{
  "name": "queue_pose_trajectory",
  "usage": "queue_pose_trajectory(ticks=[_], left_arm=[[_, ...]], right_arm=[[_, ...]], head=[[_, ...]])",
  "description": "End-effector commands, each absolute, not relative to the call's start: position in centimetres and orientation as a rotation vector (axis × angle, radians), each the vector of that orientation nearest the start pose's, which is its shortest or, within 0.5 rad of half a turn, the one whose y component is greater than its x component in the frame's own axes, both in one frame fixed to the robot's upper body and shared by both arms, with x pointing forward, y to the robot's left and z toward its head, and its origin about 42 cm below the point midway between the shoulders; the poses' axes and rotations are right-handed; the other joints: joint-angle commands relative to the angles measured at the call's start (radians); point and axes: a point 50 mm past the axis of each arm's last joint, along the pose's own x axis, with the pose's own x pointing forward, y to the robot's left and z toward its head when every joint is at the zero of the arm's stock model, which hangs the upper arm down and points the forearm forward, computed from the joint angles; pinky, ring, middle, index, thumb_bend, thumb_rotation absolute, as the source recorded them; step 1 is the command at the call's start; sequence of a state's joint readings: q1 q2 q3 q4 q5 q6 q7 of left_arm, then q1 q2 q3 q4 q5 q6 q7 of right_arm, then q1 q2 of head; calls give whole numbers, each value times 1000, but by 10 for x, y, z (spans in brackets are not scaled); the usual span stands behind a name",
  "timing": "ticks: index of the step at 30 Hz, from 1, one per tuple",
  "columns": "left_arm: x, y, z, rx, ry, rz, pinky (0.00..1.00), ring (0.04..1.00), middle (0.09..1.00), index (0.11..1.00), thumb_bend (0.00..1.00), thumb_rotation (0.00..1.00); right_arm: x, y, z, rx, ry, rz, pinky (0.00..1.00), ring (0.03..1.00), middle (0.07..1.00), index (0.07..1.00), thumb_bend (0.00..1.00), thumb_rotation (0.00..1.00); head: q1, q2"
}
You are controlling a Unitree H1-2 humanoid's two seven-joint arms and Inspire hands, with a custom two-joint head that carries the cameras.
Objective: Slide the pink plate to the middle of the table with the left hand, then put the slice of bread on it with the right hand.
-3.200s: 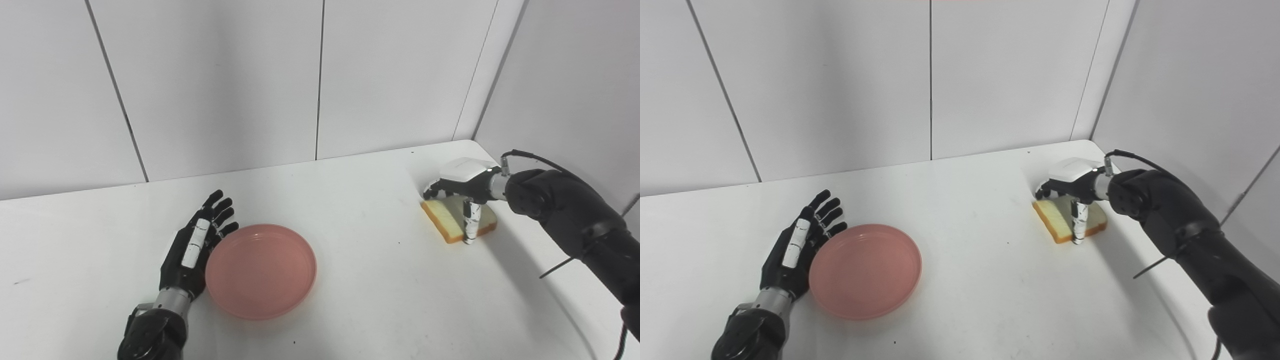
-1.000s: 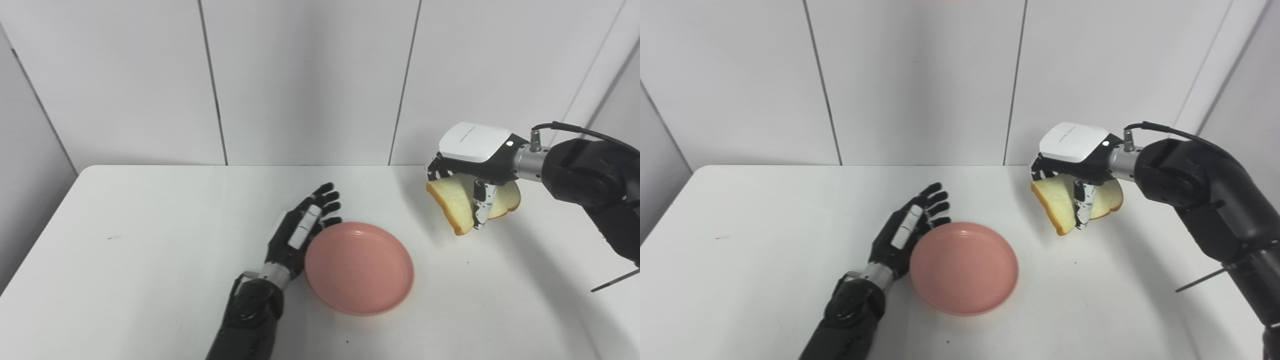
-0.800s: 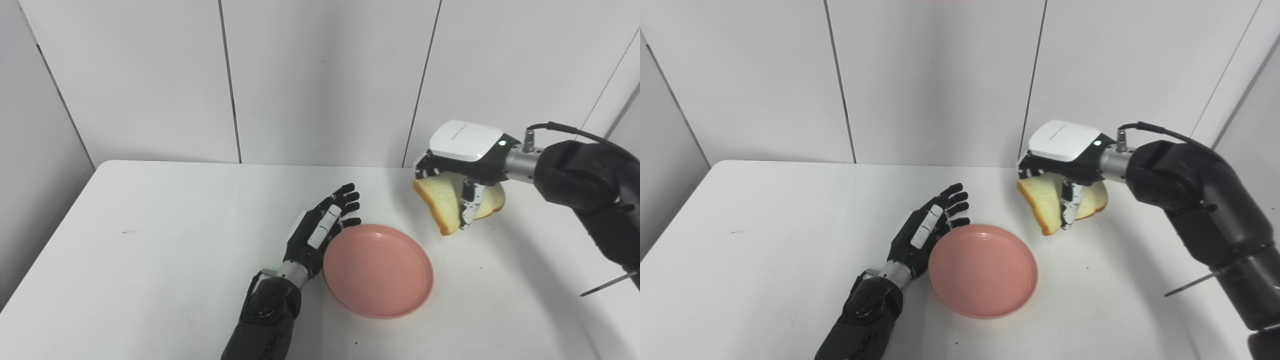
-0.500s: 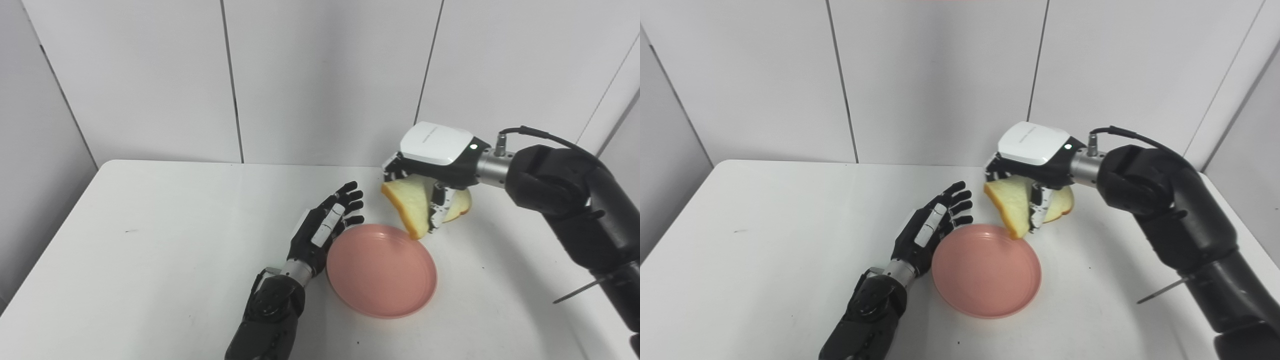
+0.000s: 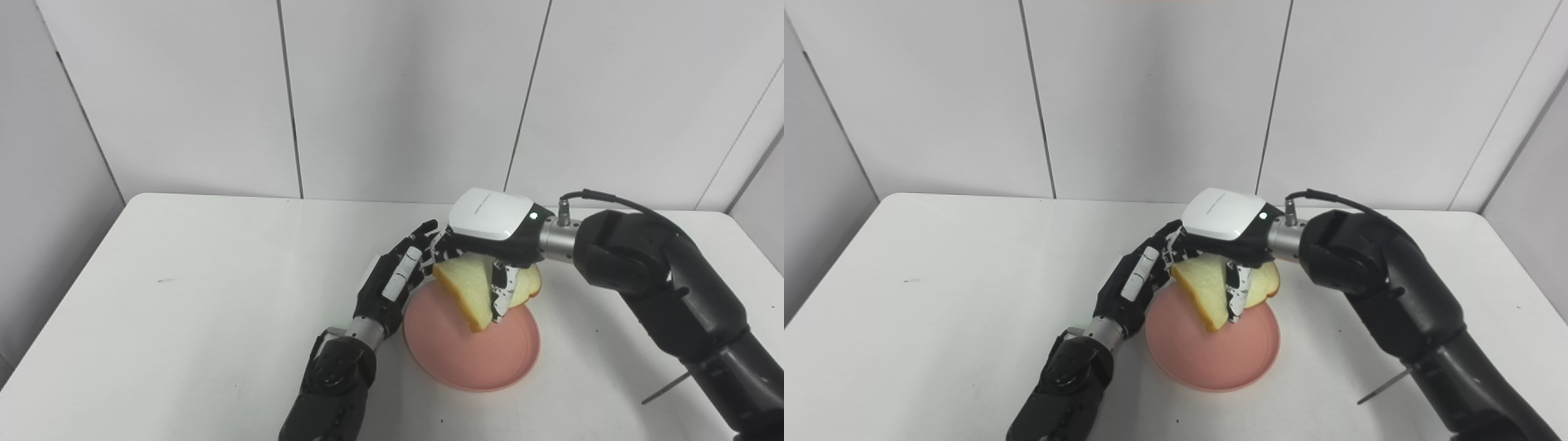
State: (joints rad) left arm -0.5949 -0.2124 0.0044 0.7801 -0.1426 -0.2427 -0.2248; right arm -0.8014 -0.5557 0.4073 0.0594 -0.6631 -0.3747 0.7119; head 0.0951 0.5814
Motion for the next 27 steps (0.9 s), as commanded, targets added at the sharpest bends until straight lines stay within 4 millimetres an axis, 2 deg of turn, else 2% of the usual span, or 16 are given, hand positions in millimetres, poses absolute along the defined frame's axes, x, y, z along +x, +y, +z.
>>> queue_pose_trajectory(ticks=[1, 4, 9, 17, 27], left_arm=[[411, 60, 82, -296, 67, -407, 772, 871, 869, 840, 911, 747], [410, 61, 83, -296, 73, -403, 774, 864, 864, 835, 933, 740], [410, 62, 82, -290, 67, -410, 762, 861, 864, 830, 933, 740], [409, 63, 82, -289, 69, -409, 755, 852, 857, 820, 933, 741], [407, 64, 83, -301, 73, -410, 747, 848, 852, 806, 922, 757]], right_arm=[[436, -203, 350, -1668, -604, 853, 369, 470, 517, 455, 525, 0], [430, -199, 346, -1694, -567, 870, 416, 512, 529, 446, 524, 0], [425, -195, 336, -1712, -542, 896, 360, 428, 528, 479, 518, 0], [424, -193, 326, -1701, -521, 927, 414, 448, 534, 459, 517, 0], [422, -195, 309, -1686, -512, 928, 377, 422, 522, 501, 518, 0]], head=[[-6, 2], [-13, 4], [-19, 9], [-27, 11], [-29, 15]])
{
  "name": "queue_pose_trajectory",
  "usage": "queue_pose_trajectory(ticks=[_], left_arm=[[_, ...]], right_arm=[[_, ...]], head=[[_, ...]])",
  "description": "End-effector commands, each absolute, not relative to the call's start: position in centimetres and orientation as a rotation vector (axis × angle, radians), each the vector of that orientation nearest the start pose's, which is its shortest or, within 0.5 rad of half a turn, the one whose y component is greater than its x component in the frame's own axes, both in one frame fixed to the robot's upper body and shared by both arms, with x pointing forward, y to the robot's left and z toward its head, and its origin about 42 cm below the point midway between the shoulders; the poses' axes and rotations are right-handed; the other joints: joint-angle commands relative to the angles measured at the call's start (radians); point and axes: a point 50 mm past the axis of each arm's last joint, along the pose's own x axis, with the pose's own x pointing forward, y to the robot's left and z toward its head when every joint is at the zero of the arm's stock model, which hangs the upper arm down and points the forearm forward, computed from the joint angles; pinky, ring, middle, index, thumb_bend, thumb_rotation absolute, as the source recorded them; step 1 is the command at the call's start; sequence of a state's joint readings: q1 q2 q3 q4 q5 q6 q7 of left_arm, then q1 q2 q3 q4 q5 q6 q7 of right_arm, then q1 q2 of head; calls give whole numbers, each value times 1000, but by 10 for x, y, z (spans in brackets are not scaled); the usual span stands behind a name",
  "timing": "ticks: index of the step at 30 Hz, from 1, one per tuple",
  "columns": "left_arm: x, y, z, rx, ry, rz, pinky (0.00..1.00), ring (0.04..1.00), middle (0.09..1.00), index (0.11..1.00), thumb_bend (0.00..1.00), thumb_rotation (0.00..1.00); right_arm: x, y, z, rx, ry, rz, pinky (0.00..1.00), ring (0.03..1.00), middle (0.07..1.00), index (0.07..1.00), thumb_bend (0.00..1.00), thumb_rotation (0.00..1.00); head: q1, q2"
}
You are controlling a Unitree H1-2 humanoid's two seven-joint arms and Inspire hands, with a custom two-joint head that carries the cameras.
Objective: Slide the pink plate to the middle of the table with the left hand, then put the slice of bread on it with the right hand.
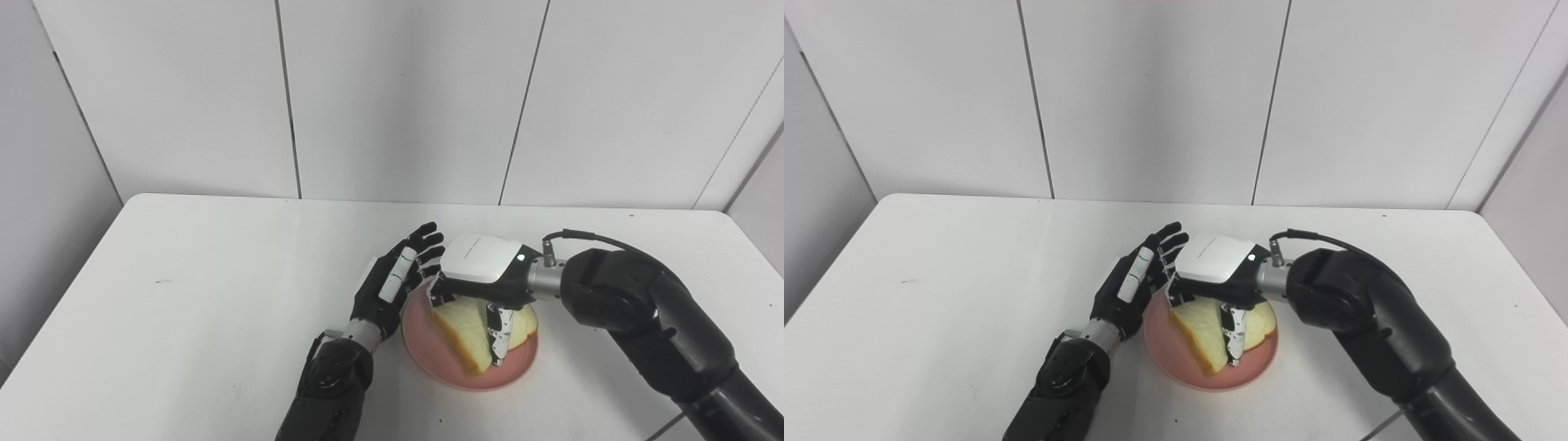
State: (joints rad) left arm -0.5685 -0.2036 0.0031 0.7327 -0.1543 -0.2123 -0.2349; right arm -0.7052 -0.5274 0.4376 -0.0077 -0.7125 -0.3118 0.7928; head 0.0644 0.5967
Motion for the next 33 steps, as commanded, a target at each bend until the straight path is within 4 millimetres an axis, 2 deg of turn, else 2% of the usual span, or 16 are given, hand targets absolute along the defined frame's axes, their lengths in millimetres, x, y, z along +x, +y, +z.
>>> queue_pose_trajectory(ticks=[1, 4, 5, 8, 14, 15, 16, 18, 21, 27, 33], left_arm=[[407, 64, 83, -301, 74, -411, 746, 848, 852, 805, 922, 758], [406, 64, 82, -303, 77, -413, 747, 846, 850, 800, 921, 756], [406, 64, 81, -304, 77, -414, 751, 849, 850, 798, 926, 752], [406, 64, 80, -303, 76, -415, 751, 850, 851, 789, 928, 748], [405, 63, 79, -308, 77, -421, 752, 849, 849, 779, 928, 743], [405, 63, 79, -308, 76, -424, 755, 851, 849, 781, 923, 742], [405, 62, 80, -309, 75, -426, 756, 852, 850, 781, 921, 742], [405, 61, 80, -310, 76, -427, 749, 845, 846, 774, 925, 740], [405, 61, 81, -307, 76, -429, 744, 841, 842, 773, 934, 740], [405, 63, 78, -312, 79, -434, 770, 863, 852, 764, 920, 735], [404, 63, 78, -314, 78, -434, 760, 857, 848, 768, 926, 735]], right_arm=[[422, -195, 307, -1684, -519, 930, 379, 423, 523, 500, 518, 0], [423, -196, 305, -1680, -528, 928, 422, 440, 536, 478, 518, 0], [423, -197, 304, -1678, -529, 926, 463, 523, 592, 485, 520, 64], [424, -198, 305, -1676, -542, 915, 540, 630, 663, 493, 523, 132], [426, -200, 309, -1693, -553, 894, 598, 692, 714, 495, 524, 141], [426, -201, 310, -1697, -553, 892, 622, 715, 727, 591, 829, 135], [426, -201, 311, -1700, -550, 888, 631, 723, 732, 617, 903, 137], [426, -203, 312, -1692, -551, 884, 662, 746, 746, 656, 984, 158], [427, -206, 315, -1678, -559, 880, 684, 759, 757, 690, 999, 179], [430, -213, 322, -1657, -574, 878, 771, 791, 779, 753, 1000, 292], [429, -216, 328, -1658, -577, 879, 786, 799, 787, 771, 1000, 351]], head=[[2, 0], [2, -1], [2, -1], [0, -1], [-6, -1], [-6, -1], [-6, -1], [-5, 1], [-6, 2], [-11, 3], [-12, 4]])
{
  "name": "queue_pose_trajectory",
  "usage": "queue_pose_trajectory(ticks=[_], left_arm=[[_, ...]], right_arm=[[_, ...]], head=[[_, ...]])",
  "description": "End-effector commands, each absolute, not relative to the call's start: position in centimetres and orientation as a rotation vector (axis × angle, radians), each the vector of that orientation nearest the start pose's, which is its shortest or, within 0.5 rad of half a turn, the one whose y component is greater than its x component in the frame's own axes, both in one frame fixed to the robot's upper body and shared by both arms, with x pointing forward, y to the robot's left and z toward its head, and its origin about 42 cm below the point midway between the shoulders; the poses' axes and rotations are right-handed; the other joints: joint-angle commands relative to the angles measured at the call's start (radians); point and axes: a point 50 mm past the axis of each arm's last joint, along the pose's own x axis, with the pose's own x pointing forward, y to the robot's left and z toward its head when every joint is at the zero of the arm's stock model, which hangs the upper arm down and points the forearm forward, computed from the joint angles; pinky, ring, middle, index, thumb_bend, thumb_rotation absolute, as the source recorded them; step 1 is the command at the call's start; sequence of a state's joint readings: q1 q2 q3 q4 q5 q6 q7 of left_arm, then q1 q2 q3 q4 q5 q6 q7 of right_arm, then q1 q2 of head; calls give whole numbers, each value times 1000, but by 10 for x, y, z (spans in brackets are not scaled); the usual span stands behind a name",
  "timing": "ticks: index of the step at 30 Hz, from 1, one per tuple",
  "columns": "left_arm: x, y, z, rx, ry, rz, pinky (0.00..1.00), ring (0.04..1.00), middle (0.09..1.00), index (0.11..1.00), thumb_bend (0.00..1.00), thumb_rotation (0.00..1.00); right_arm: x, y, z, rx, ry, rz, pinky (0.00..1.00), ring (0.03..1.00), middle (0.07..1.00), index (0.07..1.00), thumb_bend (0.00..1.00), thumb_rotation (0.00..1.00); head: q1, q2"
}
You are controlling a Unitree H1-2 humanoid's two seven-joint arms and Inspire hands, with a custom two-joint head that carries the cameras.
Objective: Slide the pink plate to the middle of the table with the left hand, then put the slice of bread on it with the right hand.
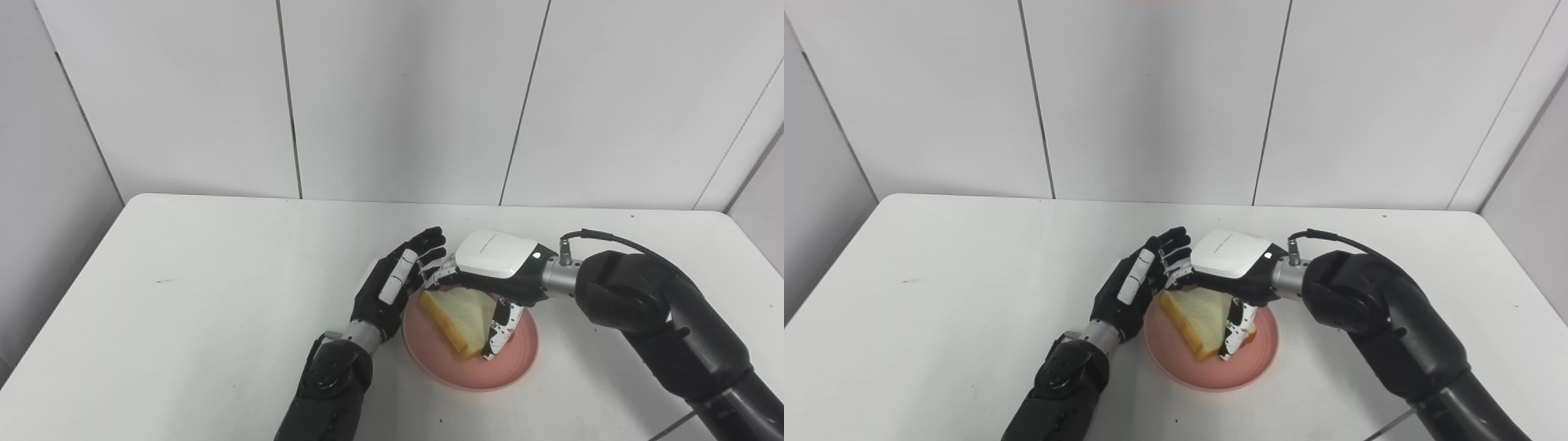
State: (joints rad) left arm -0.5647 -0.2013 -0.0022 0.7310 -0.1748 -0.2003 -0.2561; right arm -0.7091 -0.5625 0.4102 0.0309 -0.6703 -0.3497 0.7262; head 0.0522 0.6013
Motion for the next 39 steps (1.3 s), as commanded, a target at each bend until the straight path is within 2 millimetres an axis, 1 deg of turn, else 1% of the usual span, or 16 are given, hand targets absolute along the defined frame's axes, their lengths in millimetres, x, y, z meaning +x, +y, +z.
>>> queue_pose_trajectory(ticks=[1, 9, 16, 24, 27, 30, 32, 33, 35, 36, 37, 38, 39], left_arm=[[404, 63, 79, -314, 78, -434, 761, 858, 849, 767, 925, 733], [405, 63, 79, -318, 78, -429, 752, 852, 846, 754, 920, 732], [405, 64, 79, -314, 79, -429, 745, 847, 844, 748, 924, 738], [404, 64, 78, -316, 81, -429, 747, 849, 848, 752, 923, 736], [404, 64, 78, -315, 81, -428, 753, 856, 853, 761, 926, 739], [405, 65, 78, -317, 83, -424, 757, 858, 853, 762, 926, 738], [405, 65, 78, -312, 80, -420, 747, 851, 846, 760, 930, 738], [405, 66, 80, -308, 77, -415, 736, 845, 842, 759, 936, 741], [406, 68, 83, -306, 73, -408, 739, 849, 846, 778, 937, 747], [407, 69, 85, -313, 68, -397, 741, 851, 847, 786, 935, 748], [408, 71, 86, -321, 62, -387, 740, 853, 846, 789, 926, 744], [409, 72, 89, -326, 53, -379, 736, 854, 846, 793, 921, 745], [410, 74, 91, -331, 46, -373, 731, 858, 851, 797, 911, 749]], right_arm=[[428, -216, 329, -1658, -570, 878, 786, 802, 792, 781, 1000, 358], [425, -220, 334, -1689, -546, 879, 801, 829, 819, 822, 1000, 406], [424, -223, 335, -1705, -539, 882, 804, 826, 818, 825, 1000, 399], [425, -226, 332, -1727, -511, 884, 844, 840, 827, 836, 1000, 418], [425, -229, 332, -1703, -498, 878, 840, 839, 825, 832, 1000, 423], [425, -235, 333, -1631, -470, 871, 846, 849, 829, 830, 1000, 458], [425, -242, 334, -1578, -459, 868, 839, 853, 833, 834, 1000, 509], [425, -249, 332, -1545, -451, 849, 836, 855, 837, 837, 1000, 544], [426, -258, 329, -1512, -445, 818, 827, 860, 848, 846, 1000, 635], [426, -263, 325, -1508, -453, 782, 816, 861, 852, 851, 1000, 694], [426, -268, 321, -1506, -456, 743, 793, 856, 854, 862, 1000, 828], [427, -273, 316, -1493, -461, 700, 788, 860, 861, 872, 1000, 902], [427, -278, 311, -1466, -469, 658, 792, 864, 867, 880, 981, 950]], head=[[0, -1], [-3, 2], [-5, 2], [-6, 4], [-5, 4], [-4, 3], [-5, 3], [-9, 3], [-12, 2], [-12, 1], [-12, 1], [-13, 0], [-15, 0]])
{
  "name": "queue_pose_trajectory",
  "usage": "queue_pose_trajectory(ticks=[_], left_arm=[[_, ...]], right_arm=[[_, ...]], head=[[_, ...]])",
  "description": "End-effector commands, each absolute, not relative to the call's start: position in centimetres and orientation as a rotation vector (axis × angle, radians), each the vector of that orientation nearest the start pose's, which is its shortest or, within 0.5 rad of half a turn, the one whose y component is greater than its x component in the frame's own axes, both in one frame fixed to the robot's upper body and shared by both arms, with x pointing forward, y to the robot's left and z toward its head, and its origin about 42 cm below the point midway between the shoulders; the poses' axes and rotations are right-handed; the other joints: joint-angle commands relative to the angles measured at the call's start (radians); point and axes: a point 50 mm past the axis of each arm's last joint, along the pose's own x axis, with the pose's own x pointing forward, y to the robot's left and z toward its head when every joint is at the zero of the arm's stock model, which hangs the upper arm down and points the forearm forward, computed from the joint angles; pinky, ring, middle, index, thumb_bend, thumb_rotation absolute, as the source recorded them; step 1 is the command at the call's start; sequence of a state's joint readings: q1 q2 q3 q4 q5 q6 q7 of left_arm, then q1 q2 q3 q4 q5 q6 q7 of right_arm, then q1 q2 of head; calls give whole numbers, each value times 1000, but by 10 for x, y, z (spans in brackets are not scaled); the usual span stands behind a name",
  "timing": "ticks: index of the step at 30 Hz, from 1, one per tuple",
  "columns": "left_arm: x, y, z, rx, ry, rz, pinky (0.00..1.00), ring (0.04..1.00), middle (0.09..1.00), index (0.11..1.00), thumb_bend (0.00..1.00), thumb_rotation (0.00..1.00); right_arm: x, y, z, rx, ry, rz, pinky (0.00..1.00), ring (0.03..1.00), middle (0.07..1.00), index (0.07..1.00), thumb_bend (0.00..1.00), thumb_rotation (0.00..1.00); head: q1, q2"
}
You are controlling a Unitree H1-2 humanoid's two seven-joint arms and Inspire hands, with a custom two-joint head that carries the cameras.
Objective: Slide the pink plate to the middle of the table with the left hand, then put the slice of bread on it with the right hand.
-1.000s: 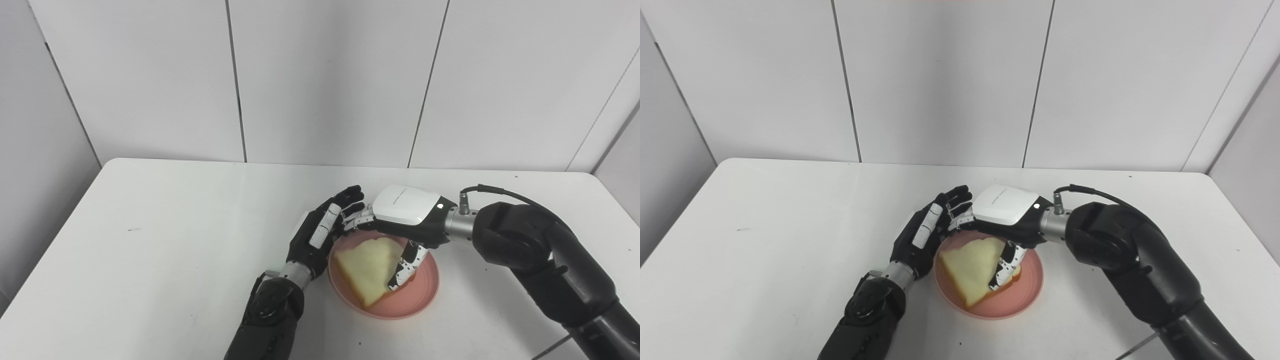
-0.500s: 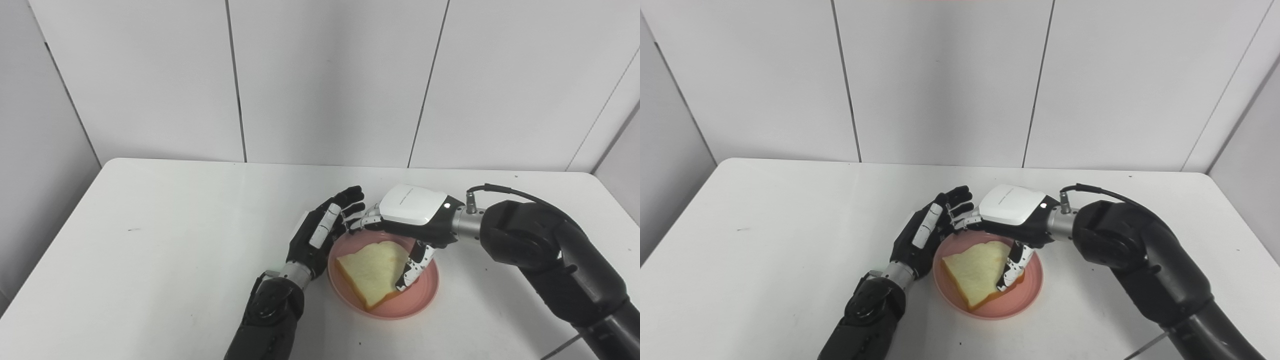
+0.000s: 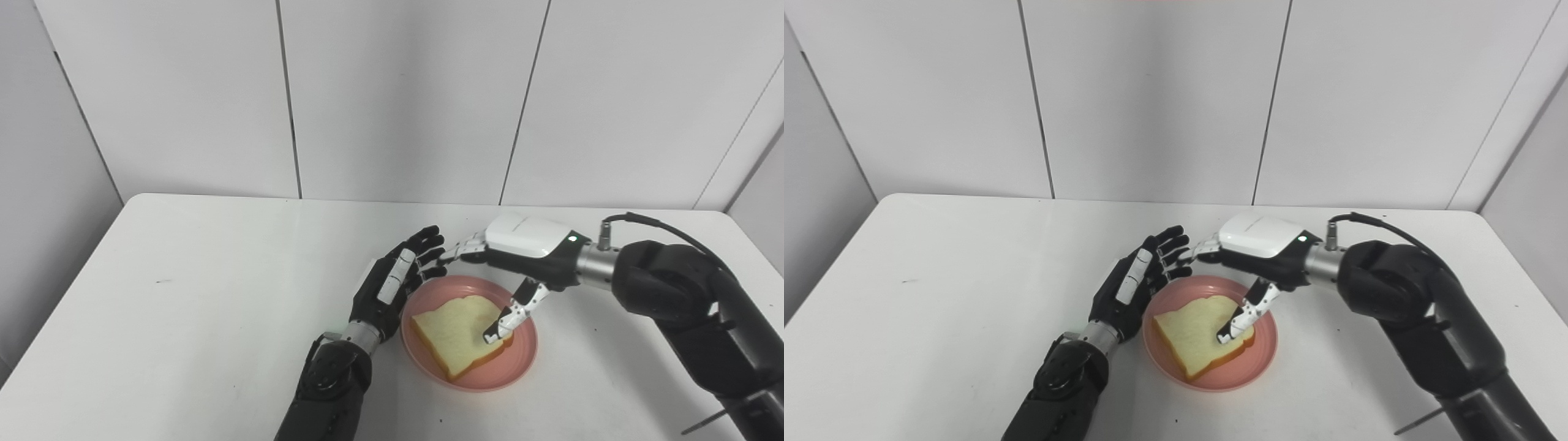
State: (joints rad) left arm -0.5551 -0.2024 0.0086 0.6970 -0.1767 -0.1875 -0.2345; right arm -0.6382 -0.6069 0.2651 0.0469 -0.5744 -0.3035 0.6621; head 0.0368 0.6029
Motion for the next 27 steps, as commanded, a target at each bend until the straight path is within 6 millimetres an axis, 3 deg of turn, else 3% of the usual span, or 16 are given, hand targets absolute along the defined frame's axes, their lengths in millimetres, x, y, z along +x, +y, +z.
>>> queue_pose_trajectory(ticks=[1, 7, 14, 22, 27], left_arm=[[412, 75, 94, -335, 39, -371, 729, 859, 855, 803, 909, 753], [415, 84, 113, -324, -14, -361, 781, 877, 873, 829, 898, 766], [413, 84, 128, -294, -57, -331, 868, 920, 877, 841, 954, 721], [407, 85, 136, -231, -102, -226, 894, 943, 910, 900, 885, 715], [404, 91, 140, -203, -106, -180, 938, 971, 958, 952, 828, 761]], right_arm=[[427, -281, 306, -1426, -472, 623, 778, 862, 871, 881, 946, 980], [426, -295, 272, -1088, -423, 425, 771, 898, 905, 925, 897, 1000], [415, -295, 231, -684, -390, 221, 754, 850, 878, 926, 881, 1000], [402, -283, 206, -348, -282, 122, 782, 842, 850, 905, 874, 1000], [397, -269, 197, -248, -267, 84, 769, 831, 854, 911, 850, 1000]], head=[[1, -1], [-15, -3], [-27, -5], [-60, -6], [-78, -7]])
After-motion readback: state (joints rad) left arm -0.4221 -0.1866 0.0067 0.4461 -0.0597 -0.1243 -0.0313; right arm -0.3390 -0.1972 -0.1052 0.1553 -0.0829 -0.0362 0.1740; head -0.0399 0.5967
